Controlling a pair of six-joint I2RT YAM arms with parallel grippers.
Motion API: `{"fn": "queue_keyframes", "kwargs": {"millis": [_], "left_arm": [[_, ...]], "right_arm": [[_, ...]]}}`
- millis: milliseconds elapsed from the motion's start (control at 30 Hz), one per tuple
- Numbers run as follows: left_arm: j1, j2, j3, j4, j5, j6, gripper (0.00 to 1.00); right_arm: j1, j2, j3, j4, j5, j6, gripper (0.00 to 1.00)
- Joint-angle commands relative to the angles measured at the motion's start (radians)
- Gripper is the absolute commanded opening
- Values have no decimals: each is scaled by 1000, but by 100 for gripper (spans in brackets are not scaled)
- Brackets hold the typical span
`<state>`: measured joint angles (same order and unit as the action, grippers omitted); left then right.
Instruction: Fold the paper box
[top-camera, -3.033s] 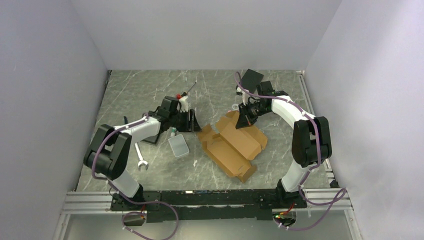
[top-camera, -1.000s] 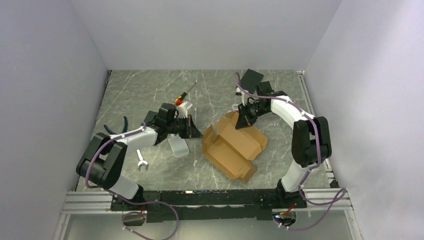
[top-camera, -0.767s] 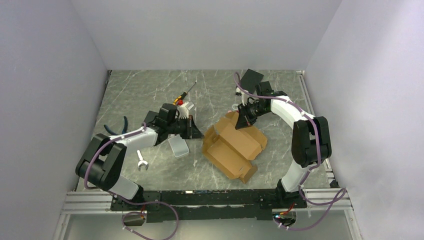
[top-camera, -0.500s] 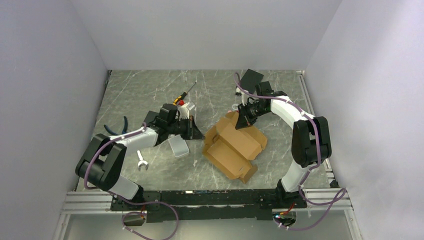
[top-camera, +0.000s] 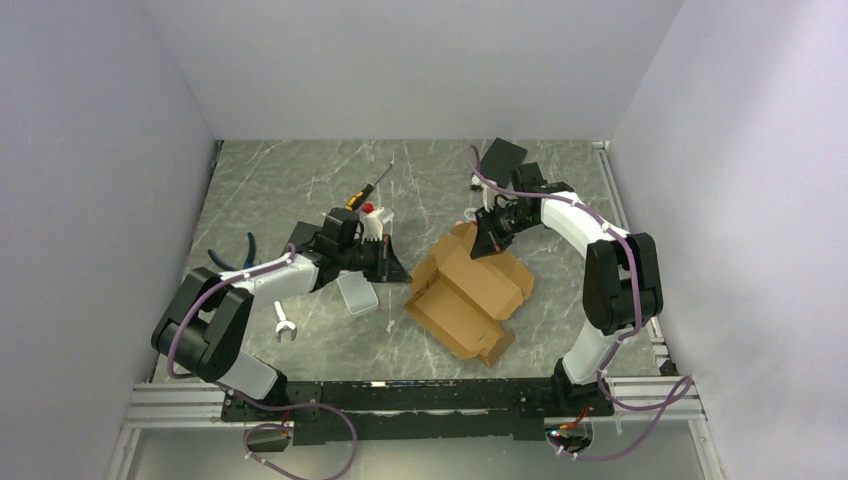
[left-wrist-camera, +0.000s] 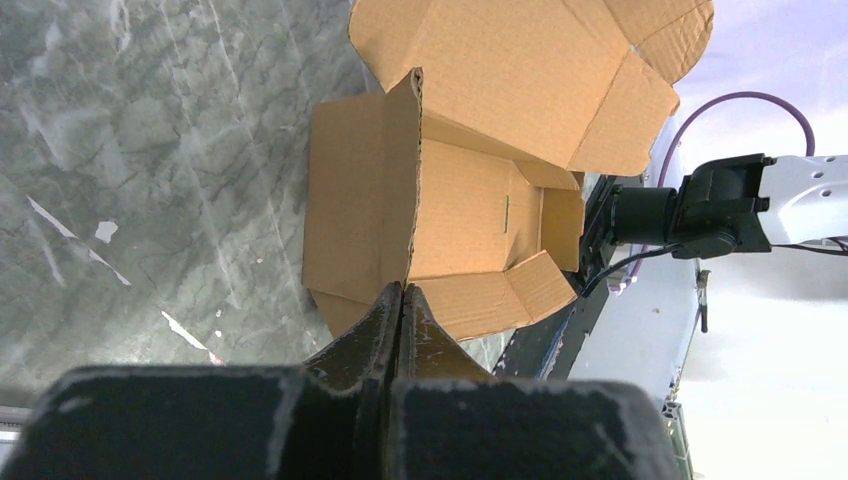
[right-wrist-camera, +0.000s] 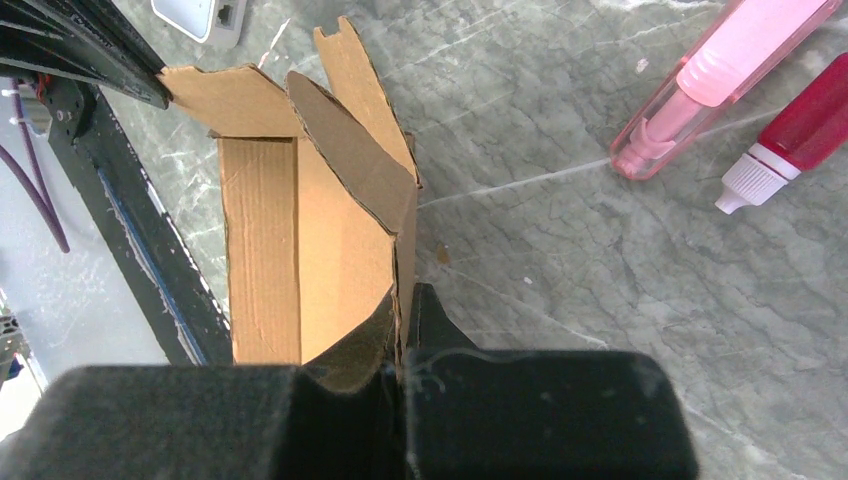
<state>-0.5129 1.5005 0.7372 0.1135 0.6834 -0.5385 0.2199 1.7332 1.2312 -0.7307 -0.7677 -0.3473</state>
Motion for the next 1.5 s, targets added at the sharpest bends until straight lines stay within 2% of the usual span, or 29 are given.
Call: {"fn": "queue_keyframes", "kwargs": {"millis": [0,267,500,767,1033,1267,1467], "left_arm": [[-9,-3,30,-65,6,31,5],[-9,27,55,-83,33,40,17],[-9,52,68,-46,75,24,21],[-9,53,74,-42,108,25,29],[-9,81,102,-89,157,74,44],[-9,108,119,-140,143,117,46],[-3,60,91,-124,115,101,48]], "right_arm": [[7,-19,-4,62,2,-5,0],[7,-17,-2,60,1,-5,0],[9,-17,-2,60,1,-7,0],[9,-16,-2,59,1,-9,0],[10,-14,-2,57,1,-8,0],[10,-14,-1,56,1,-10,0],[9,-12,-1,56,-1,-12,0]]}}
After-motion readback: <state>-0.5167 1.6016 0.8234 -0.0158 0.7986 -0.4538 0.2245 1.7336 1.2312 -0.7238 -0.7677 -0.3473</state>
